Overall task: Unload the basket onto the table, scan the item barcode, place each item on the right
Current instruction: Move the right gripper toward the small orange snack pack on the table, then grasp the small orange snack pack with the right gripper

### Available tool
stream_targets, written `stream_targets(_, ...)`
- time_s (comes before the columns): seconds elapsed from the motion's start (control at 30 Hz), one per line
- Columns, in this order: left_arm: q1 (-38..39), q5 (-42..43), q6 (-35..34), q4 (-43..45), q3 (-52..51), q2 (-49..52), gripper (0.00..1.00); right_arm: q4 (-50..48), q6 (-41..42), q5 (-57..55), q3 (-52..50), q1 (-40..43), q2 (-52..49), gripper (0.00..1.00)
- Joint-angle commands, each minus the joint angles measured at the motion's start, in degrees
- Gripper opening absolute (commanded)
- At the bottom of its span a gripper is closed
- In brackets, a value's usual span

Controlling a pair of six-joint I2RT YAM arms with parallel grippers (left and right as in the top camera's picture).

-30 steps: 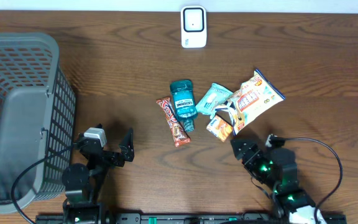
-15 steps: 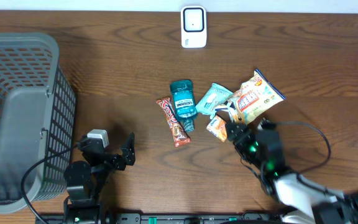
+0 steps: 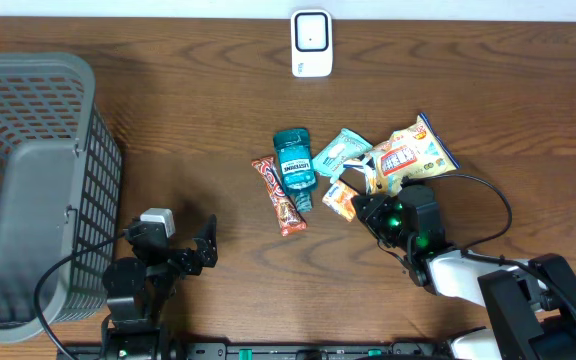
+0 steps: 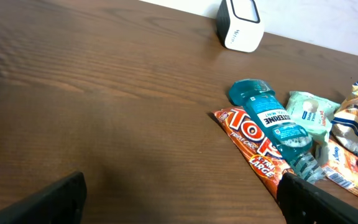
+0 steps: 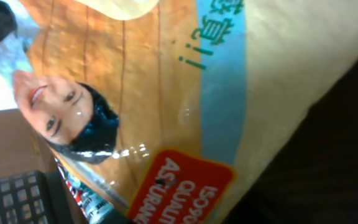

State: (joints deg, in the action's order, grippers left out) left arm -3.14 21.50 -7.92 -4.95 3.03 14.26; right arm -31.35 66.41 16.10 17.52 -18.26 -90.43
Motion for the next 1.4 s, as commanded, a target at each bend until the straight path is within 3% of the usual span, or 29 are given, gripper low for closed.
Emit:
stream_targets(0.0, 0.22, 0.07, -0.52, -1.81, -0.92, 0.22, 0.98, 1.97, -0.87, 0.15, -1.88, 0.28, -2.19, 0.20)
stream_targets(0.07, 0.22, 0.07, -0.52, -1.81, -0.92, 0.22, 0.98, 1.95, -0.94, 0.13, -1.88, 0.28, -2.19, 0.15)
stream_targets(0.1, 0.22, 0.04, -0.52, -1.81, -0.92, 0.22, 0.98, 1.97, -0.94, 0.15, -1.88, 0.28, -2.19, 0.04)
stream_targets(0.13, 0.22, 0.07, -0.52, -1.79, -0.92, 0.22, 0.98, 1.97, -0.94, 0.22, -1.88, 0.28, -2.19, 0.01)
stream_targets(0.3, 0.22, 0.04, -0.52, -1.79, -0.92, 0.22, 0.98, 1.99, -3.58, 6.75, -1.88, 2.01, -1.03, 0.01)
stream_targets(0.43, 0.22, 0.07, -0.52, -1.81, -0.92, 0.22, 0.98, 2.43, -2.97, 23.67, -1.88, 6.75, 2.80, 0.01)
stream_targets(0.7, 0.22, 0.04, -0.52, -1.81, -0.92, 0.22, 0.98, 2.45, 8.33, 55.30, -1.88, 15.26, 13.25, 0.02)
stream_targets(0.87, 0.22, 0.07, -0.52, -1.81, -0.92, 0.22, 0.98, 2.47, 14.16, 62.05, -1.88, 15.17, 17.70, 0.02)
stream_targets(1.03, 0.22, 0.07, -0.52, -1.81, -0.92, 0.22, 0.98, 2.47, 16.04, 61.90, -1.88, 15.17, 20.76, 0.01)
stream_targets(1.17, 0.22, 0.04, -0.52, -1.81, -0.92, 0.22, 0.98, 3.30, 22.49, 63.04, -1.90, 14.95, 22.82, 0.01)
stream_targets(1.37, 0.22, 0.04, -0.52, -1.81, -0.92, 0.22, 0.98, 12.52, 29.77, 69.37, -1.90, 14.58, 23.58, 0.01)
